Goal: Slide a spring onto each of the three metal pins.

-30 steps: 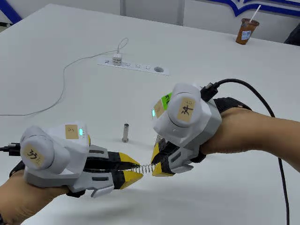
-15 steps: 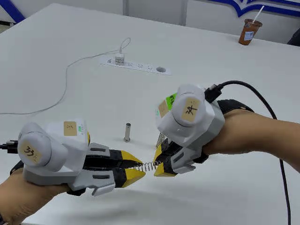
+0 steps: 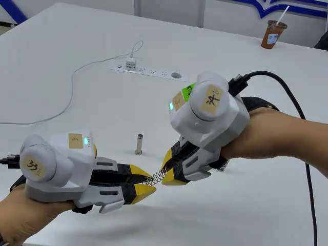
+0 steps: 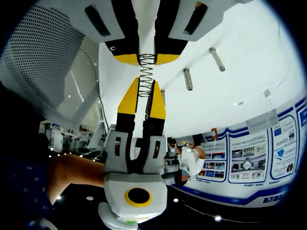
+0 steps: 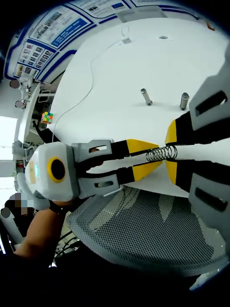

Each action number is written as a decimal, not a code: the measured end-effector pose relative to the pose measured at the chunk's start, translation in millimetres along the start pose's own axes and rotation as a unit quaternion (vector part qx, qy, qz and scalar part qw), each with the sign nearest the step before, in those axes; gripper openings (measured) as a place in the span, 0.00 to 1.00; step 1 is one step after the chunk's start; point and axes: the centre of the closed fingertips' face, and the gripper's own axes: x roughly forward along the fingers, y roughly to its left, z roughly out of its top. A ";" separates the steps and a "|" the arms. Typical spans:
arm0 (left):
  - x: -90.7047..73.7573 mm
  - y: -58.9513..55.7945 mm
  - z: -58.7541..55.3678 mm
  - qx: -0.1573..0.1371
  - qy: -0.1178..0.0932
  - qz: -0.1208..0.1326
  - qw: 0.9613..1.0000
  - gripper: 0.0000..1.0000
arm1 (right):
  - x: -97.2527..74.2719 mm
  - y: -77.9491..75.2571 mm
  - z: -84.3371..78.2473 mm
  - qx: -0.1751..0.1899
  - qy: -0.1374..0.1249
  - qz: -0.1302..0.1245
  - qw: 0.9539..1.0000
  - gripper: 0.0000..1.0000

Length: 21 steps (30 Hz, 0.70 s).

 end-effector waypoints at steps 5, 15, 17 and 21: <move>1.4 1.2 0.1 -0.001 0.000 0.001 1.000 0.11 | -1.1 1.1 5.7 0.001 -0.005 0.000 1.000 0.12; 2.7 4.0 0.6 -0.001 -0.001 0.007 1.000 0.11 | -0.5 0.3 18.7 -0.008 -0.009 0.000 1.000 0.12; 2.1 4.5 0.3 -0.002 -0.001 0.009 1.000 0.11 | -0.1 -0.2 18.7 -0.008 -0.009 0.001 1.000 0.12; 2.0 4.9 -1.6 -0.004 0.002 0.012 1.000 0.12 | 1.7 -0.3 18.4 -0.012 -0.003 0.002 1.000 0.12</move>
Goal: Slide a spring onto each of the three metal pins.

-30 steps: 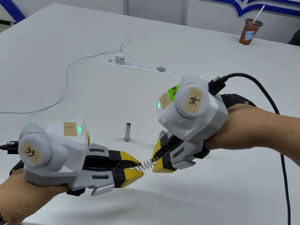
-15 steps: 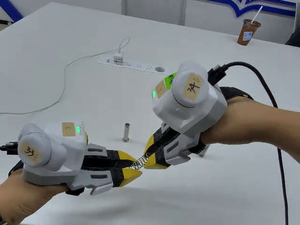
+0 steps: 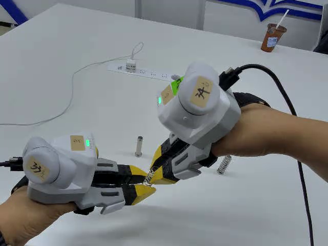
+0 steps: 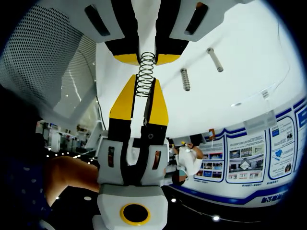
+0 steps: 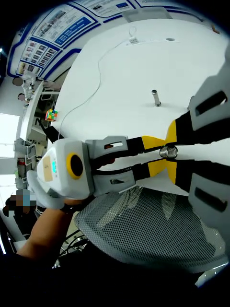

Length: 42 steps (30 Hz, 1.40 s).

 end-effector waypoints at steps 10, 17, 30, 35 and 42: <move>-3.3 2.7 -4.9 -0.008 0.005 0.010 1.000 0.20 | -0.4 -7.5 -0.6 -0.001 0.008 -0.007 1.000 0.12; -10.0 9.6 -10.8 -0.019 0.006 0.027 0.999 0.27 | -6.2 -22.1 0.5 0.002 0.012 -0.018 1.000 0.12; -18.5 15.2 -16.4 -0.038 0.006 0.055 0.998 0.41 | -19.2 -64.1 3.0 0.003 0.025 -0.053 0.998 0.12; -18.9 15.1 -16.8 -0.044 0.006 0.060 0.997 0.45 | -20.2 -80.2 5.4 0.006 0.029 -0.063 0.998 0.12; -19.1 16.2 -18.1 -0.051 0.005 0.065 0.997 0.48 | -10.8 -104.2 8.7 0.011 0.035 -0.070 0.997 0.12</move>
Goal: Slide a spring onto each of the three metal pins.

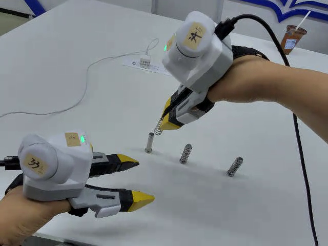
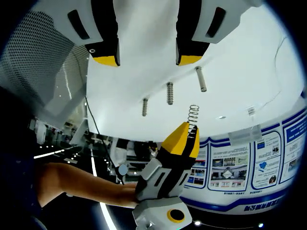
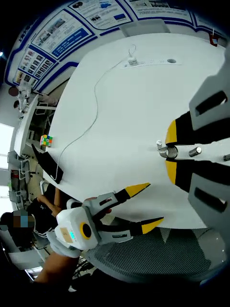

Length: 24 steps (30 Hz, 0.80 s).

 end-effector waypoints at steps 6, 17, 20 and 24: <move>-2.0 2.2 -2.2 -0.004 0.002 0.002 1.000 0.48 | 12.4 -5.9 -1.9 0.004 0.010 0.003 1.000 0.12; -5.6 8.4 -4.4 -0.010 0.004 0.011 1.000 0.48 | 30.0 -12.8 -3.3 0.012 0.022 0.015 1.000 0.12; -5.7 9.0 -5.1 -0.011 0.004 0.011 1.000 0.48 | 33.0 -12.0 -5.7 0.011 0.029 0.018 0.999 0.12; -6.2 10.2 -7.3 -0.013 0.005 0.013 1.000 0.48 | 35.3 -12.2 -6.9 0.014 0.031 0.021 0.999 0.12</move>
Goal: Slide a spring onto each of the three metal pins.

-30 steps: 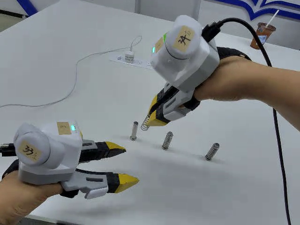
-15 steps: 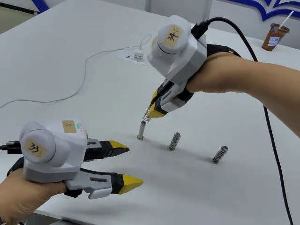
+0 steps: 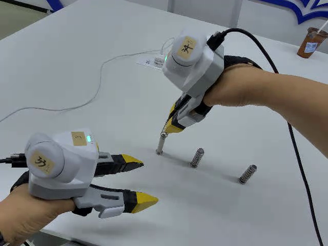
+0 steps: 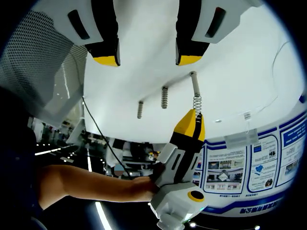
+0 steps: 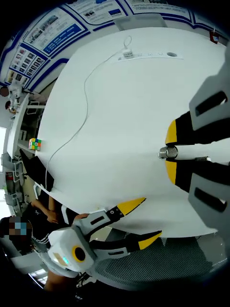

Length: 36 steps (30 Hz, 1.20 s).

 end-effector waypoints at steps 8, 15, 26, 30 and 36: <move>-2.9 2.9 -3.9 -0.006 0.001 0.005 1.000 0.47 | 11.2 1.0 -1.4 0.000 0.011 0.011 1.000 0.12; -4.1 3.9 -5.6 -0.009 0.001 0.008 1.000 0.47 | 27.0 4.7 -4.4 -0.011 0.032 0.011 0.999 0.12; -6.4 6.3 -6.5 -0.011 0.001 0.011 1.000 0.46 | 46.0 7.5 -9.7 -0.002 0.040 0.019 0.999 0.12; -6.9 6.9 -6.7 -0.011 0.001 0.013 1.000 0.46 | 49.3 10.0 -11.1 0.003 0.042 0.026 0.999 0.12; -7.4 7.5 -8.0 -0.013 0.002 0.014 1.000 0.46 | 57.6 11.4 -13.9 0.003 0.045 0.030 0.999 0.12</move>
